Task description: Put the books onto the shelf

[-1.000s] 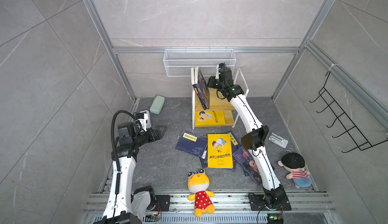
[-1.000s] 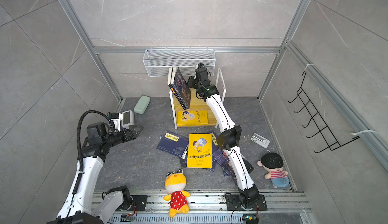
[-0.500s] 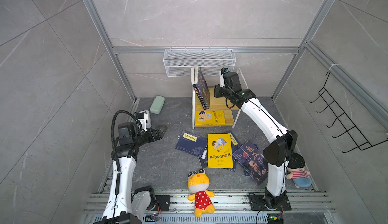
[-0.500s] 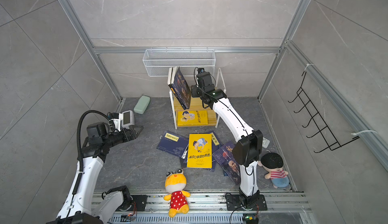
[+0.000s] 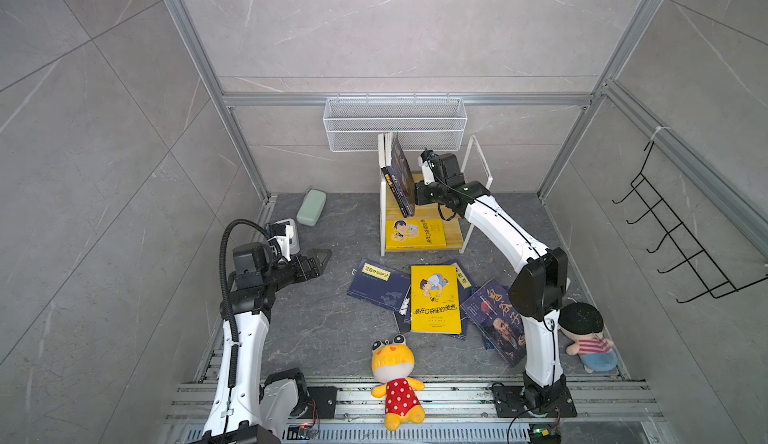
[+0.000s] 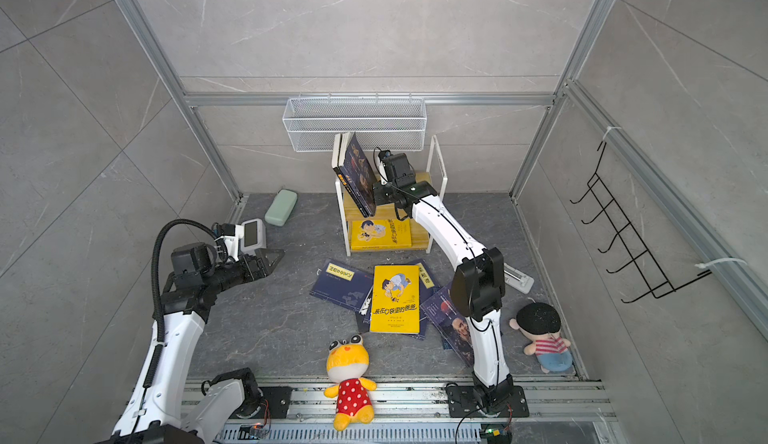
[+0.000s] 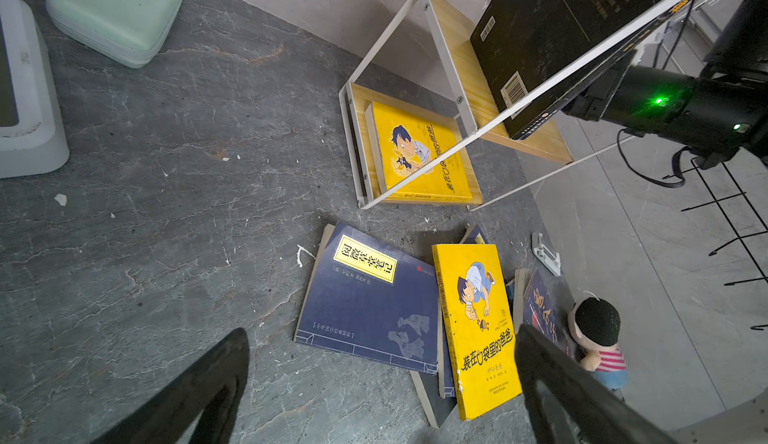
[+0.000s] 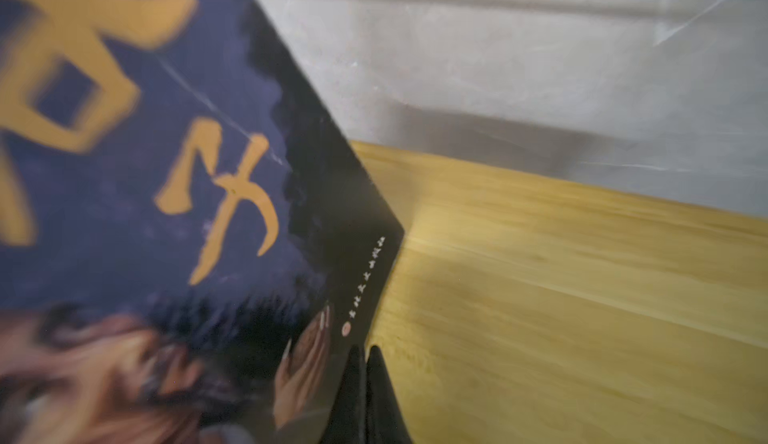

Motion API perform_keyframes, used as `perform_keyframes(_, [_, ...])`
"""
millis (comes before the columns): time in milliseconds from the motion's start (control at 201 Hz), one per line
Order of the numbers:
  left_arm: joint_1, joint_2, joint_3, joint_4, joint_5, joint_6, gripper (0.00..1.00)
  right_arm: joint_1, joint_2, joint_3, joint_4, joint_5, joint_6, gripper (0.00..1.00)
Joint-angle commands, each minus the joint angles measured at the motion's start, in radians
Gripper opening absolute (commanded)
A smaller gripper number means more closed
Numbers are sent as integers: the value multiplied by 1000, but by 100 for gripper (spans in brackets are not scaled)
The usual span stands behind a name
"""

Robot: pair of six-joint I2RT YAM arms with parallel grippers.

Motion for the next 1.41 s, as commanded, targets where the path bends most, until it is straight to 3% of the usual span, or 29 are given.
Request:
perform_keyframes(0, [2,-16,2,26,23,1,100,0,29,35,-34,-69,-25,0])
perform_keyframes(364, [5,-11,-3,35,22,-2,100,1,18,14,-8,-169,-33,0])
perform_keyframes(622, [1,-6,2,32,29,2,100,-6,-122,-83,-25,-12,-32,1])
perform_keyframes(767, [-24,14,-6,46,52,-20,100,-5,-365,-345,28,69,38,7])
perform_keyframes(951, [-86,58,-36,140,115,-143,99,2,-668,-725,94,92,144,18])
perform_keyframes(1076, [-135,91,-60,190,118,-185,98,16,-841,-970,141,93,235,31])
perform_keyframes(1240, [-238,158,-91,254,129,-182,97,33,-955,-1199,199,90,350,41])
perform_keyframes(1404, [-360,262,-115,337,125,-172,96,39,-945,-1330,273,68,417,45])
